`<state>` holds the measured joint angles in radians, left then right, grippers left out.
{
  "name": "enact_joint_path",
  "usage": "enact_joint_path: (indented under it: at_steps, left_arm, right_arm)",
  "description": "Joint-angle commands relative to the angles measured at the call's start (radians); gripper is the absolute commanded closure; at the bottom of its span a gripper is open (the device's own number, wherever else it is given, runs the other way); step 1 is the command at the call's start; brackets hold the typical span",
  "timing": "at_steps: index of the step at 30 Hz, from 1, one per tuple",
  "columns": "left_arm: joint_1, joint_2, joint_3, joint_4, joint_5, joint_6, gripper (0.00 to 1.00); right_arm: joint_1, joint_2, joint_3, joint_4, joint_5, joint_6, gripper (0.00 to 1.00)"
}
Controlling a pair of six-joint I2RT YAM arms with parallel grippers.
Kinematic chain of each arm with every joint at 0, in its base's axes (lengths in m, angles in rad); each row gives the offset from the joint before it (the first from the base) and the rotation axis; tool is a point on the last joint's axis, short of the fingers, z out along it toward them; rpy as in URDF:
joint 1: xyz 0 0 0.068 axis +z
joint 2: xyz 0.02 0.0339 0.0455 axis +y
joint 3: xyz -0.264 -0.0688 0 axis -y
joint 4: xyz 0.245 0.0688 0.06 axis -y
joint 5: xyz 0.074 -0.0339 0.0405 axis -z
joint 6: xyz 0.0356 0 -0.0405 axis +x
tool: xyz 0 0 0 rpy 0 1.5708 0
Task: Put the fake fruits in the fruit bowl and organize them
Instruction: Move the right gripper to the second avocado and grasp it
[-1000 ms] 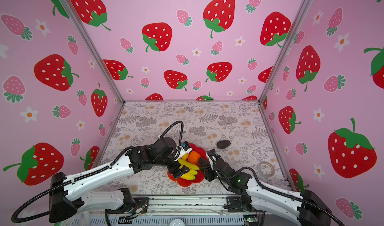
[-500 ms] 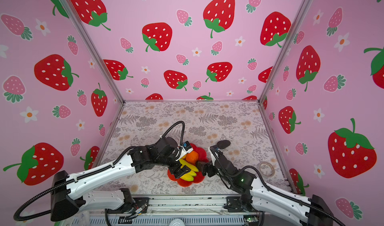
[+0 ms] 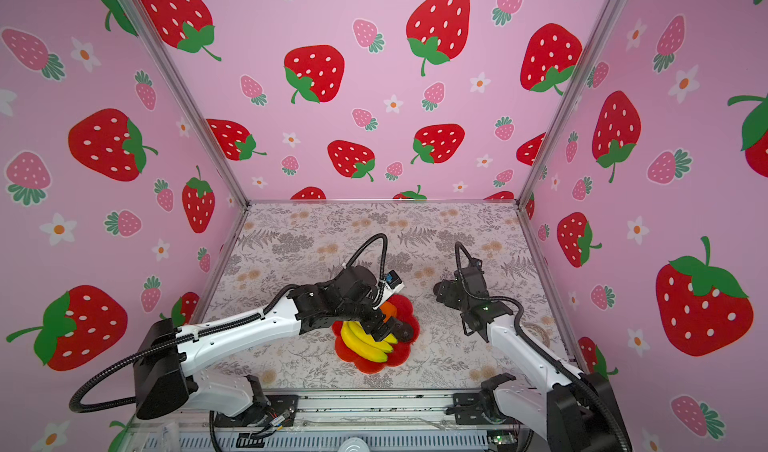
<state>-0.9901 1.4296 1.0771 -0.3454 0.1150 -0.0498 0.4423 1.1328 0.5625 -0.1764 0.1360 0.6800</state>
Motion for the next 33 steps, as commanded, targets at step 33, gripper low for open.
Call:
enact_joint_path:
  at_steps: [33]
  left_arm:
    - [0.021,-0.058,-0.092,0.125,0.042,-0.003,0.01]
  right_arm:
    - [-0.011,0.339,0.157,-0.016,0.021,0.208,0.21]
